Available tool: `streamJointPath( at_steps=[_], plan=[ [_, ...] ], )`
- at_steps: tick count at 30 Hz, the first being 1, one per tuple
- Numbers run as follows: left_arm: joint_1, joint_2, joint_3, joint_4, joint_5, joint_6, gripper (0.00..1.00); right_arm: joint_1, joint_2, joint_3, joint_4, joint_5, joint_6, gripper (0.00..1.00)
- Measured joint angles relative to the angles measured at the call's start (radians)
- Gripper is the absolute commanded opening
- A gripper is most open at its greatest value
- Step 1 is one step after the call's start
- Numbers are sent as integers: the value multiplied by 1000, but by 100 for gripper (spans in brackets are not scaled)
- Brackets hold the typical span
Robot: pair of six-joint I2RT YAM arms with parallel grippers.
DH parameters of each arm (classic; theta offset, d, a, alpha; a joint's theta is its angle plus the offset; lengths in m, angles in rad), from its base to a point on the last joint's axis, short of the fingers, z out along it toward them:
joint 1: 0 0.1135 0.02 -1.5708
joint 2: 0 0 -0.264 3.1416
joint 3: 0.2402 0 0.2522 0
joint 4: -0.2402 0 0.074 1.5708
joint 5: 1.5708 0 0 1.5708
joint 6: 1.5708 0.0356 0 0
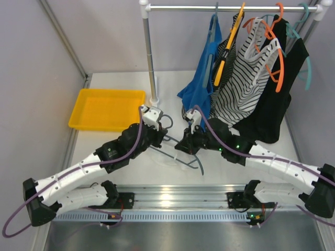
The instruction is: Place the tank top on the hanger
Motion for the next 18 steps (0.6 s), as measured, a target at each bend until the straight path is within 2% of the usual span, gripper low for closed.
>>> streamJointPath(
  at_steps=[1,4,8,18],
  plan=[
    [-1,0,8,1,0,3,18,6,-13,0,0,17,1,0],
    [-4,-2,35,0,-5,6,36,29,-54,0,4,82,4,0],
    [-4,-9,77,-8,-23,11,48,45,-95,0,4,188,7,0],
    [-4,-56,197,-72,-60,14,51,77,-109,60,-35,353,3,0]
  ],
)
